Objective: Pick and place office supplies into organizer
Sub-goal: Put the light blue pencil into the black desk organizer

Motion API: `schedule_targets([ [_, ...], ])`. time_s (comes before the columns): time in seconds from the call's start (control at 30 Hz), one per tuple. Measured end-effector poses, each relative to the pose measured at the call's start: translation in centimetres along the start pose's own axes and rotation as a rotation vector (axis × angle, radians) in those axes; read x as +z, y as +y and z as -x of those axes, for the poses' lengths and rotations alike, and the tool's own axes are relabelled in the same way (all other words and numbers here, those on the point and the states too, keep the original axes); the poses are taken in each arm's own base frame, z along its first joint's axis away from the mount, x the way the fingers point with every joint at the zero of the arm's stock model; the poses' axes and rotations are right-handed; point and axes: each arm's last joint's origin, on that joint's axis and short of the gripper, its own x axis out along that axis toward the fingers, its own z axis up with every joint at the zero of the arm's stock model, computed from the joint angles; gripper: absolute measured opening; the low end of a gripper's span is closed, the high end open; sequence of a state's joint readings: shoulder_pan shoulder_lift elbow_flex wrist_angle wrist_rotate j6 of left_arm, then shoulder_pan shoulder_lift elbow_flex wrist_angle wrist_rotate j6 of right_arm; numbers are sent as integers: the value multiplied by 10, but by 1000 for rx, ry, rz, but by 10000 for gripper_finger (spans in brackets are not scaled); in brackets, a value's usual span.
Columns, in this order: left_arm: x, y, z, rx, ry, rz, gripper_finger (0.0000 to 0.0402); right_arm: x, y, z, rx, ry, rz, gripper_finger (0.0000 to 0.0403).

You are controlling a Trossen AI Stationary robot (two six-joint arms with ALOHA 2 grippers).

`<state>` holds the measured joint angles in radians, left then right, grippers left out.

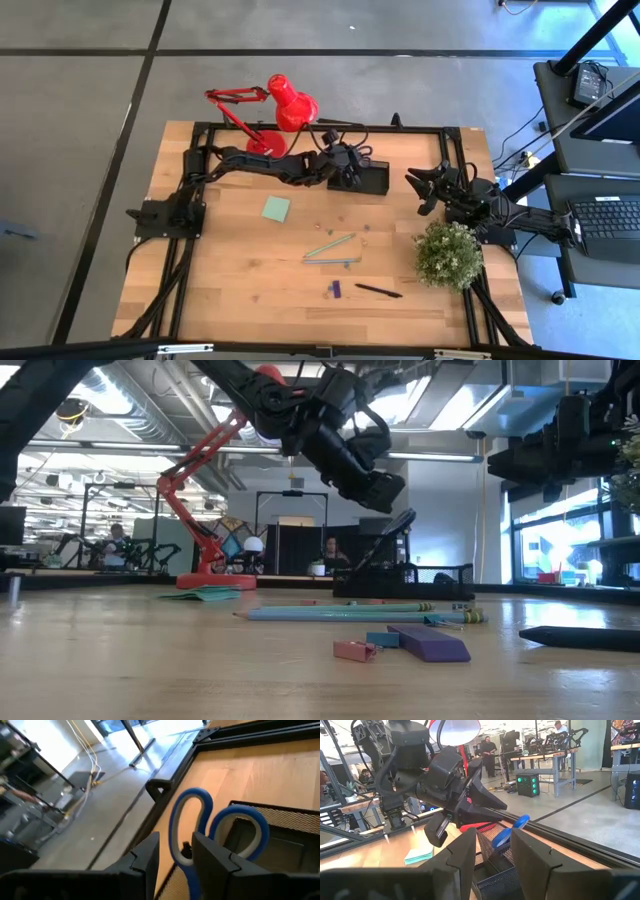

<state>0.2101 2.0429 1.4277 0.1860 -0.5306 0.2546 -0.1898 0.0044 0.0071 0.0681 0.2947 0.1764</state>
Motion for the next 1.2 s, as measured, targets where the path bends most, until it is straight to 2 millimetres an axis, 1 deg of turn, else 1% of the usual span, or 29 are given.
schedule_targets([
  [0.1,6,1,6,19,-15,-28,109,0,0,0,0,0,-1,126],
  [0.23,17,-2,21,28,-35,-72,109,0,0,0,0,1,-2,126],
  [0.4,28,-11,50,-44,-10,-179,109,0,0,0,2,2,-23,126],
  [0.47,31,-15,65,-109,13,-221,109,0,0,0,4,3,-24,126],
  [0.53,32,-20,80,-201,41,-222,109,0,0,0,8,3,-24,126],
  [0.67,36,-30,107,-436,67,-132,109,0,0,0,9,4,-23,126],
  [0.77,39,-41,118,-564,70,-34,109,0,0,0,9,4,-23,126],
  [0.83,39,-48,121,-589,78,14,109,0,0,0,10,4,-24,126],
  [0.9,34,-56,119,-596,104,29,109,0,0,0,10,4,-24,126],
  [1.07,20,-73,107,-658,165,35,109,0,0,0,10,5,-24,126],
  [1.2,11,-86,96,-706,193,99,109,0,0,0,10,4,-24,126],
])
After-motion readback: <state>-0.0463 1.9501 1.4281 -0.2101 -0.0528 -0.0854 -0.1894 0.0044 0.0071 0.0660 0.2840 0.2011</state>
